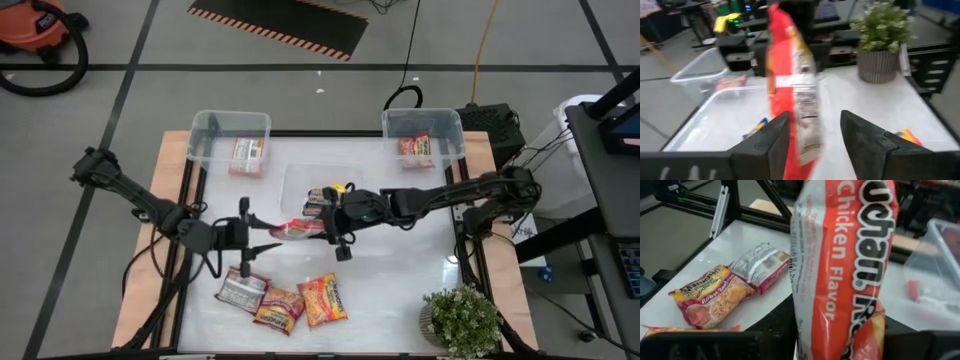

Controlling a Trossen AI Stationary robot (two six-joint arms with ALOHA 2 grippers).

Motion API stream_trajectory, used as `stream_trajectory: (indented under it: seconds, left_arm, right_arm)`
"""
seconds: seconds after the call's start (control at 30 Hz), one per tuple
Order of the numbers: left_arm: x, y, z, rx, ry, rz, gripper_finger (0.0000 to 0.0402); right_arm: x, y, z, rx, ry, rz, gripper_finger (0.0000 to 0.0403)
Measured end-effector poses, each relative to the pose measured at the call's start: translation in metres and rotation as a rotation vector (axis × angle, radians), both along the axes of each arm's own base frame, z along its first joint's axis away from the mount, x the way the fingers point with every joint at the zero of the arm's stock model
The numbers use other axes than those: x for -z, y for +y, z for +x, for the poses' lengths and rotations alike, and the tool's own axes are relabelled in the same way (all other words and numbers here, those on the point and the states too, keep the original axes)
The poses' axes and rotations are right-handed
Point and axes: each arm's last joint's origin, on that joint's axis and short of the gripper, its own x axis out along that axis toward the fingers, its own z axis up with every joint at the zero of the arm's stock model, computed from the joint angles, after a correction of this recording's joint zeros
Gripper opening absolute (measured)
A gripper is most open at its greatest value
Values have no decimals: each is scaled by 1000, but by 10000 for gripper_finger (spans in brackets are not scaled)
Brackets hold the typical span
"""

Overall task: Sort Maruchan noodles
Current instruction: Put the top orange noodle pack into the top left transparent bin

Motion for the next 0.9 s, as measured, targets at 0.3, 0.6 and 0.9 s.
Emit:
stream_trajectory:
  seconds: [0.3, 0.6, 0.9]
  left_arm:
    - [2, 0, 6, -122, -30, 50, 279]
    - [-2, 2, 11, -129, -76, 54, 312]
    - [19, 9, 39, -128, -9, 75, 330]
  right_arm:
    - [-3, 1, 1, -9, -33, -10, 116]
    - [1, 1, 0, -6, -20, -6, 116]
    - [5, 2, -1, 16, 4, 32, 116]
